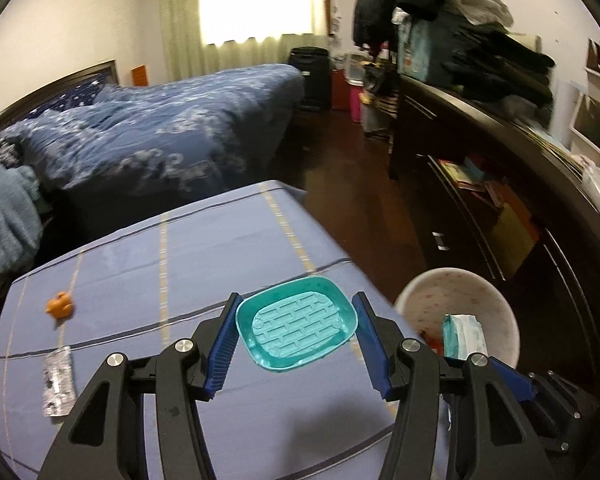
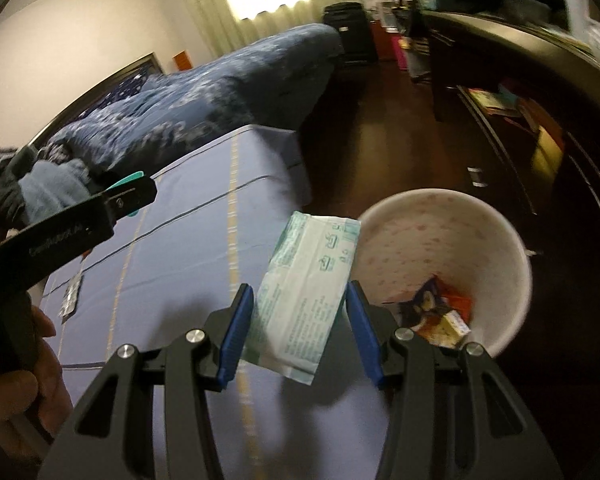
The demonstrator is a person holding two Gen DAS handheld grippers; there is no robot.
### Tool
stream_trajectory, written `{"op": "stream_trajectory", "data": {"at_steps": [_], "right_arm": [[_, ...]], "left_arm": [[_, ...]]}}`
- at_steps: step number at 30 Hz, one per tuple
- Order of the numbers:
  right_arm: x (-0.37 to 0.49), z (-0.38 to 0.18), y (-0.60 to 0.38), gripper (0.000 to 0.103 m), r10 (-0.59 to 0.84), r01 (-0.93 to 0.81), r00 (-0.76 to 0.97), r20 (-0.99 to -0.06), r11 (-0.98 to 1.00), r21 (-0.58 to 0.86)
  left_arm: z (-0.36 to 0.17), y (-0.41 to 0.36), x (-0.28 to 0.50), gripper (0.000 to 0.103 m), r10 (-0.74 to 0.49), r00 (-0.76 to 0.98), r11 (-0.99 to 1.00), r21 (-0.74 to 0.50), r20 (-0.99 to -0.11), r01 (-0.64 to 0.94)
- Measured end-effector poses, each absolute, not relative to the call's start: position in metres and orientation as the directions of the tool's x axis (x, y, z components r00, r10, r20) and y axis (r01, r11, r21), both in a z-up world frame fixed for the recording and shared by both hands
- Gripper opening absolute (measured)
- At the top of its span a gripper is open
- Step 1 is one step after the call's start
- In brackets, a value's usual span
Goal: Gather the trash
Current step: 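Carry soap dish and wipe packet over the wastebasket and open both grippers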
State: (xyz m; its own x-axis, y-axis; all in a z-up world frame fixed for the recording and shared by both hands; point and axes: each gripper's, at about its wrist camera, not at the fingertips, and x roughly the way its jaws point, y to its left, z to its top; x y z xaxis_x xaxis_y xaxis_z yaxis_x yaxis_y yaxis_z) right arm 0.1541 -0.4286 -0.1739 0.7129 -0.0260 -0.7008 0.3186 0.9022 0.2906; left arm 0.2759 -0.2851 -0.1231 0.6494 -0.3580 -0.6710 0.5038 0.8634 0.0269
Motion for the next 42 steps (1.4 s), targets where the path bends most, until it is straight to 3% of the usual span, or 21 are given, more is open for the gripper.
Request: {"op": "stream_trajectory", "data": {"at_steps": [18, 36, 39, 42], "right_arm": [[0.112, -0.210, -0.536, 0.049, -0.136, 0.521, 0.674, -0.726, 0.784, 0.338], [0.122, -0.233, -0.565, 0.051, -0.201, 0.576, 0.636, -0.745, 0.766, 0.285], [0.126, -0.234, -0.565, 0.058, -0.213, 0.578, 0.633, -0.744, 0.769, 0.272], [0.126, -0.234, -0.565, 0.064, -0.221, 0.580, 0.635, -0.740, 0.770, 0.267]], "left_arm": [[-0.151, -0.389, 0.262, 0.056, -0.420, 0.554, 0.766, 0.047, -0.719, 0.641], [-0.185, -0.438, 0.265, 0.056, -0.389, 0.495, 0.729, 0.069, -0.777, 0.681], [-0.185, -0.437, 0.266, 0.063, -0.388, 0.496, 0.736, 0.063, -0.776, 0.674], [-0.181, -0.436, 0.265, 0.080, -0.391, 0.519, 0.744, 0.070, -0.760, 0.664]]}}
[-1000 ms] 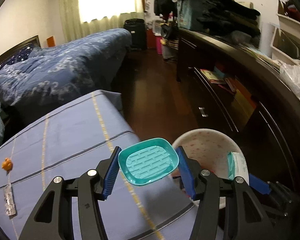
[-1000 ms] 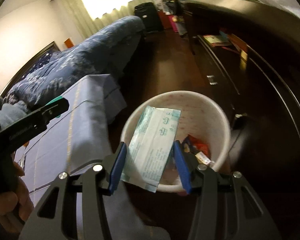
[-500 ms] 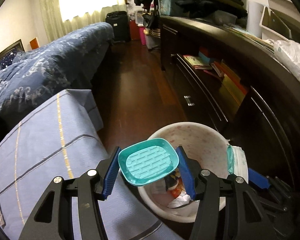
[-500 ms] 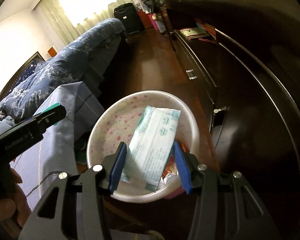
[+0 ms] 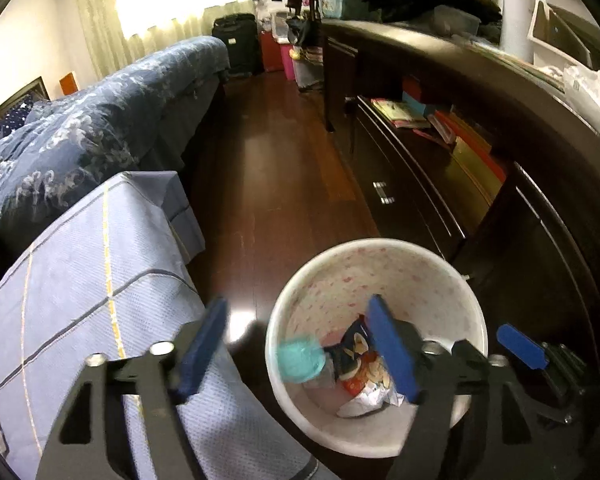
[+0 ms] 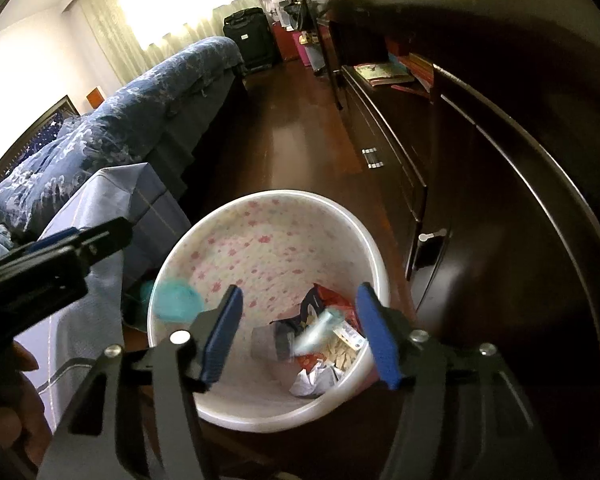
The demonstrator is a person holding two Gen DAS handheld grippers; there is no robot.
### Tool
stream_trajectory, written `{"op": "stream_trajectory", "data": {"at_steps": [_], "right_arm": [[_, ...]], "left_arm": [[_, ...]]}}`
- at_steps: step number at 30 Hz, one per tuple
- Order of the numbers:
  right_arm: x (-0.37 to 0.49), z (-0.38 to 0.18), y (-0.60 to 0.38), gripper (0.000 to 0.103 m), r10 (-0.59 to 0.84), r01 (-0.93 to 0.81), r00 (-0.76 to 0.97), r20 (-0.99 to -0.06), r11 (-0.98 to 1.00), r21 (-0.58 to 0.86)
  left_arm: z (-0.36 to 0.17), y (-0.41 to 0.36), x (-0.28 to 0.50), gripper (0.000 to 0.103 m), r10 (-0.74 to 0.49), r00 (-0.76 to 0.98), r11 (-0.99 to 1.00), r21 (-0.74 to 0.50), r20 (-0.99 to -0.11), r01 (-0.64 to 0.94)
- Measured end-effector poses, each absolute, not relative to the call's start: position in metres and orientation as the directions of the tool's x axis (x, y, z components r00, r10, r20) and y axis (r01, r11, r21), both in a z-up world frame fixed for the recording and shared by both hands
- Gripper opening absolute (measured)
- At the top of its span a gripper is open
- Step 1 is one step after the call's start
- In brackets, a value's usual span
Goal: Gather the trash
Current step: 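Carry soap dish and wipe packet over the wastebasket and open both grippers, then grasp the silver blister pack with the left gripper while the right grasps the orange toy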
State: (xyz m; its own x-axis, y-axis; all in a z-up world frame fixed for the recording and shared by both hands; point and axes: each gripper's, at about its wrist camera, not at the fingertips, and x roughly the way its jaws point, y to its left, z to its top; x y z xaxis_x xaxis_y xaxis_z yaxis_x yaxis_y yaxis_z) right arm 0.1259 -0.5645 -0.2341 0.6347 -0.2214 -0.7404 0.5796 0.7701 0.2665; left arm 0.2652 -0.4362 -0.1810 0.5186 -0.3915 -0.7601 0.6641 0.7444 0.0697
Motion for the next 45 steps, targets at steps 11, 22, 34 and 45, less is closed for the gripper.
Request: {"op": "stream_trajectory", "data": {"at_steps": [11, 22, 34, 45], "right_arm": [[0.117, -0.226, -0.562, 0.066, -0.228, 0.585, 0.638, -0.735, 0.765, 0.270], [0.107, -0.198, -0.541, 0.067, -0.236, 0.560, 0.662, -0.712, 0.787, 0.260], [0.138, -0.155, -0.432, 0.074, -0.124, 0.347, 0.736, -0.666, 0.913, 0.214], [0.190, -0.145, -0.293, 0.074, 0.035, 0.078, 0.727, -0.686, 0.988, 0.134]], "left_arm": [[-0.160, -0.428, 0.260, 0.094, -0.417, 0.555, 0.751, 0.071, -0.720, 0.656], [-0.140, -0.393, 0.255, 0.095, -0.431, 0.579, 0.778, 0.041, -0.692, 0.627], [-0.126, -0.256, 0.273, 0.097, -0.299, 0.689, 0.907, 0.027, -0.660, 0.420], [-0.153, -0.105, 0.317, 0.097, -0.082, 0.698, 0.993, -0.001, -0.712, 0.116]]}}
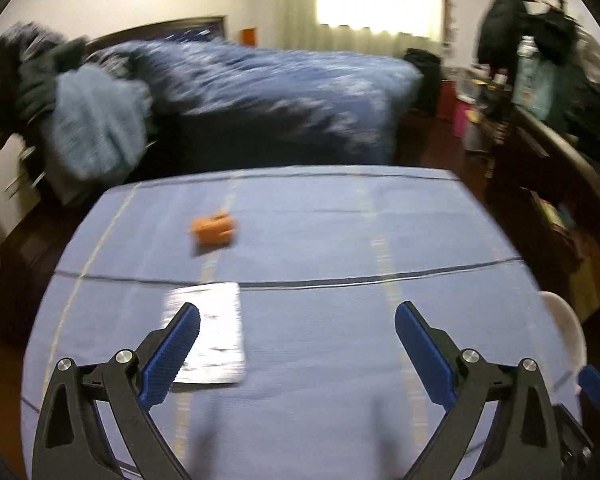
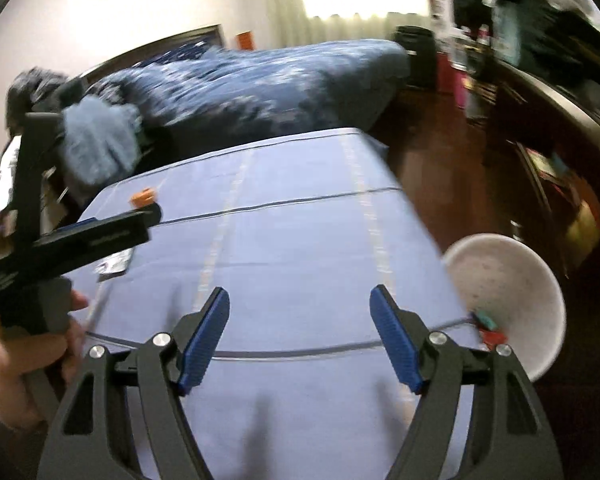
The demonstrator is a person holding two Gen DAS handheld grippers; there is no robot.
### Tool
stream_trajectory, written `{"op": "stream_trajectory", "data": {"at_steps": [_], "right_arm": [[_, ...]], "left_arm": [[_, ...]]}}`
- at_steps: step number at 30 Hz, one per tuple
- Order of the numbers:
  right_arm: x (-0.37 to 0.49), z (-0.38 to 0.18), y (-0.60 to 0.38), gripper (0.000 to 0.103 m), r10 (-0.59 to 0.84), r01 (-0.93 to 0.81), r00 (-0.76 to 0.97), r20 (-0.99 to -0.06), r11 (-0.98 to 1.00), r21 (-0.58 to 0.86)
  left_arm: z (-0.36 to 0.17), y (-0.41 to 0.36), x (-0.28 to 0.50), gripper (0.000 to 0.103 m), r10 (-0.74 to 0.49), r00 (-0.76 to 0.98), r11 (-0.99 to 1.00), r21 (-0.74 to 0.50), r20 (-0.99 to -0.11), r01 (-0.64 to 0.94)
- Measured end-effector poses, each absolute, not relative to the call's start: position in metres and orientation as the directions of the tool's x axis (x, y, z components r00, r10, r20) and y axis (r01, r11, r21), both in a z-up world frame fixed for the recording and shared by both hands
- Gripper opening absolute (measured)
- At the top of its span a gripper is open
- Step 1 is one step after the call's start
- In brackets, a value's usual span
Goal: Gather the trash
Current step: 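Grasp the silver blister pack with the left gripper while the right grasps the orange toy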
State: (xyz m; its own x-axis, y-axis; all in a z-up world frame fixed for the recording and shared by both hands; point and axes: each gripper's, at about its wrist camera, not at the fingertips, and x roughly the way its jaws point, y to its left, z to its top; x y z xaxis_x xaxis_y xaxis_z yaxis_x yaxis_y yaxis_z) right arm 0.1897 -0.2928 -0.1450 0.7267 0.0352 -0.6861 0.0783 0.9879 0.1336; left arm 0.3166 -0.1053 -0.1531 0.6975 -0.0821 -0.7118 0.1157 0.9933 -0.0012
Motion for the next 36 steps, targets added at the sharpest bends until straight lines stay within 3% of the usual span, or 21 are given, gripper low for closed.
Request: {"op": "stream_trajectory", "data": {"at_steps": [8, 17, 20, 25, 36], "right_arm": [[0.213, -0.133, -0.241, 0.074, 0.074, -0.010, 0.732, -0.678, 0.995, 0.099], [0.225, -0.131, -0.232, 0.074, 0.080, -0.024, 0.727, -0.682, 0.996, 0.092], [0.230, -0.131, -0.230, 0.074, 0.087, -0.027, 0.725, -0.683, 0.995, 0.097], [0.238, -0.130, -0.225, 0.074, 0.093, -0.035, 0.726, -0.682, 0.995, 0.098], [0.278, -0.121, -0.175, 0.074, 0.131, -0.119, 0.720, -0.682, 0.991, 0.064]], "left_arm": [[-0.186, -0.065, 0.347, 0.097, -0.073, 0.618, 0.997, -0.058, -0.783, 0.044], [-0.196, -0.066, 0.354, 0.097, -0.067, 0.608, 0.998, -0.047, -0.791, 0.049], [-0.195, -0.065, 0.355, 0.088, -0.060, 0.617, 0.998, -0.040, -0.785, 0.046], [-0.194, -0.059, 0.354, 0.058, -0.047, 0.630, 0.999, -0.022, -0.775, 0.048], [-0.172, 0.004, 0.343, 0.057, -0.029, 0.680, 0.996, -0.081, -0.732, -0.044]]}}
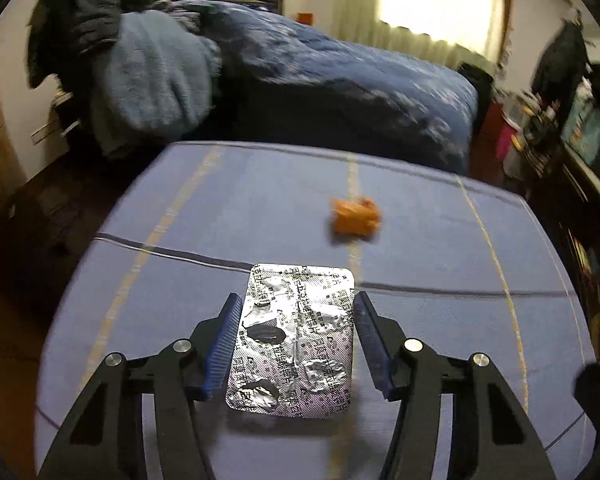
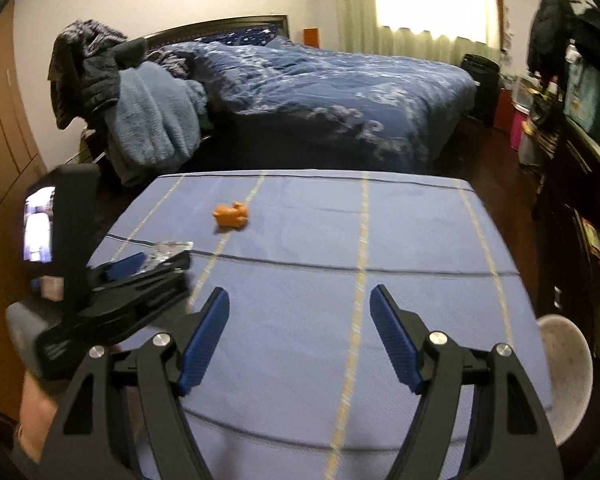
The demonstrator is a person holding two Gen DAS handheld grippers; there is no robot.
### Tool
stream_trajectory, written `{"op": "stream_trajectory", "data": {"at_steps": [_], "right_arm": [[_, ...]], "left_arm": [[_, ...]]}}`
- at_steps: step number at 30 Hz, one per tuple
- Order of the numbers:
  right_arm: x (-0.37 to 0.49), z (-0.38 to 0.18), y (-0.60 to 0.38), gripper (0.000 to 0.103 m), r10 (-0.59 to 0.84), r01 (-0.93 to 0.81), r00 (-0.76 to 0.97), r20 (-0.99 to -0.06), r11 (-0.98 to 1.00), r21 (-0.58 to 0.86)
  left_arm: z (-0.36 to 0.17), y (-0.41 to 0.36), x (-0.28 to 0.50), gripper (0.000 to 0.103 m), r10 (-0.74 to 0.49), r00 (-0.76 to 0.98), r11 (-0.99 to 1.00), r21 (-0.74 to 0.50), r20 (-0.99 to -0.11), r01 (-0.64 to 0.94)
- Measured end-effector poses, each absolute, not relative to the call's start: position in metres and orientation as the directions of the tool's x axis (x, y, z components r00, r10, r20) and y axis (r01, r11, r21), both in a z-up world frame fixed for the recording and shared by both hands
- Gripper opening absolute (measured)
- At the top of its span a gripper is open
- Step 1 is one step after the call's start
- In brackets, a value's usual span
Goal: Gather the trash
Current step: 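Grasp the silver blister pack with the left gripper while the right grasps the orange toy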
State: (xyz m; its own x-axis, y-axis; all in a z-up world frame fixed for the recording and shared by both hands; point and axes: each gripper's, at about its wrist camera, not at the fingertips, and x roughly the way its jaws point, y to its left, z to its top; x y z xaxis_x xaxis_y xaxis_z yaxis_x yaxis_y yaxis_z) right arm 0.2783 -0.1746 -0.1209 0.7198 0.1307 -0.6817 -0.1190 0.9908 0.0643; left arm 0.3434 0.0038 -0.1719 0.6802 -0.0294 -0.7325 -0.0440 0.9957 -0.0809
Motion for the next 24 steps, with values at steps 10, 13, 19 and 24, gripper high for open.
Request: {"op": "stream_trajectory", "data": {"at_steps": [10, 13, 19, 24], "right_arm": [[0.367, -0.157, -0.106, 0.074, 0.137, -0.169, 0.652, -0.746, 0.985, 0.034], [0.392, -0.167, -0.095, 0.074, 0.134, -0.163, 0.630, -0.765, 0.986, 0.038], [0.432, -0.184, -0.078, 0.074, 0.128, -0.147, 0.600, -0.789, 0.988, 0.049], [0.445, -0.193, -0.070, 0.063, 0.116, -0.138, 0.592, -0.798, 0.990, 0.041]], "left_arm": [[-0.168, 0.063, 0.345, 0.057, 0.028, 0.686, 0.987, -0.090, -0.727, -0.135], [-0.169, 0.072, 0.348, 0.057, 0.029, 0.684, 0.985, -0.096, -0.729, -0.145], [-0.167, 0.086, 0.350, 0.057, 0.027, 0.694, 0.978, -0.123, -0.720, -0.166], [-0.168, 0.087, 0.350, 0.057, 0.020, 0.694, 0.977, -0.132, -0.720, -0.165]]}}
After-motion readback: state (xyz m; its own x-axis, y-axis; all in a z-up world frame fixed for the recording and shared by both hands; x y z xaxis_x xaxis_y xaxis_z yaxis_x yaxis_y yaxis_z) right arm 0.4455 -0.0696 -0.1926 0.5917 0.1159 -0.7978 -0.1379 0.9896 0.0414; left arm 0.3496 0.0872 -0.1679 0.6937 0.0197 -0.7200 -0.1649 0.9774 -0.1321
